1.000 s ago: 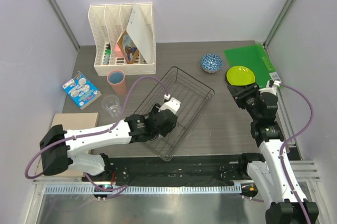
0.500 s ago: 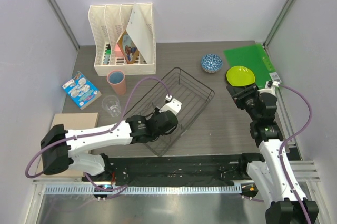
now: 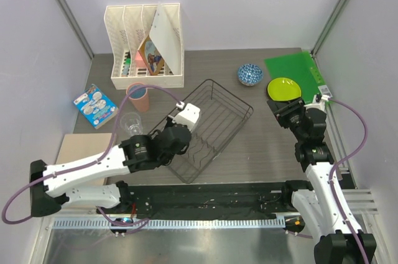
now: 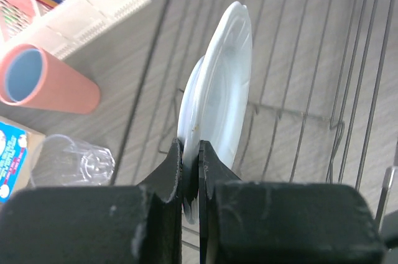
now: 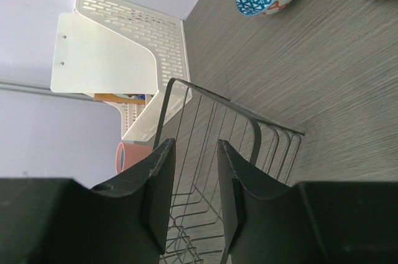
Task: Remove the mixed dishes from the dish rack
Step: Pick up the plate from the dish rack, then place the plate at the center of the board.
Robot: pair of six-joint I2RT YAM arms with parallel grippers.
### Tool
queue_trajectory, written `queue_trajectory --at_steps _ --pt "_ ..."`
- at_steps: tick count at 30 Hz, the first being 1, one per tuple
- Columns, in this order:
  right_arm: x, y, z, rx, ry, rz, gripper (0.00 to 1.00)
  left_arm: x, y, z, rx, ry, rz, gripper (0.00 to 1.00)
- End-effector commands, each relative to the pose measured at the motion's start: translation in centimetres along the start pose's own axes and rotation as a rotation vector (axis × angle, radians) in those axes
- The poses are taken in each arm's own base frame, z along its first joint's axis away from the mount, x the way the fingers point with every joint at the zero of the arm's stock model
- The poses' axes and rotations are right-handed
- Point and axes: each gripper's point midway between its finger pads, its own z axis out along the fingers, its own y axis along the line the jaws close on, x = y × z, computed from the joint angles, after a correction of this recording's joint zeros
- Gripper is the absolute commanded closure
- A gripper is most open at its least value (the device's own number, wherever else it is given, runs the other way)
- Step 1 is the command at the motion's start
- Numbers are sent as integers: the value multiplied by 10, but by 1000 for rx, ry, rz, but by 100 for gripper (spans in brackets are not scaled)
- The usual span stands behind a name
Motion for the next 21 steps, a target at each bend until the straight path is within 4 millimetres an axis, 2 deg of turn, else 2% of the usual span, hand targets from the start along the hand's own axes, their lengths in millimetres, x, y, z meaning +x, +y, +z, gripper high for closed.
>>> queue_trajectory --at_steps 1,3,4,5,7,8,9,10,11,13,14,16,17,18,19,21 --pt "-6 28 -3 -87 1 -17 61 -85 35 -34 -43 -269 -266 100" --pt "-5 35 -3 -111 22 -22 61 -94 42 -35 -11 -267 -355 100" --pt "-1 41 -5 -138 52 -27 60 -100 26 -37 108 -251 -419 100" --pt "0 48 -5 -164 65 -29 59 -104 38 -30 102 -227 -474 100" --pt "3 58 -6 -208 98 -26 53 -109 32 -24 199 -188 -586 100" --pt "8 68 -7 -254 144 -33 52 -114 12 -24 342 -159 -613 100" --pt "12 72 -7 -274 168 -33 50 -114 23 -14 345 -150 -664 100" --pt "15 76 -8 -295 192 -34 48 -119 19 -11 394 -143 -734 100" --pt "17 83 -9 -328 217 -39 48 -125 7 -8 516 -129 -764 100" --pt "18 88 -12 -354 228 -45 45 -135 -5 -6 632 -118 -823 100" --pt "19 93 -15 -376 229 -55 45 -149 -14 -12 734 -130 -860 100" --pt "24 104 -22 -421 242 -68 43 -152 -27 -3 810 -97 -889 100" --pt "24 110 -26 -449 244 -71 42 -163 -34 -8 881 -102 -912 100" --pt "24 115 -28 -468 244 -74 41 -160 -41 3 895 -70 -929 100" --pt "24 121 -31 -494 247 -82 41 -170 -42 3 925 -99 -938 100" --pt "28 126 -34 -515 271 -94 41 -172 -49 7 961 -70 -968 99"
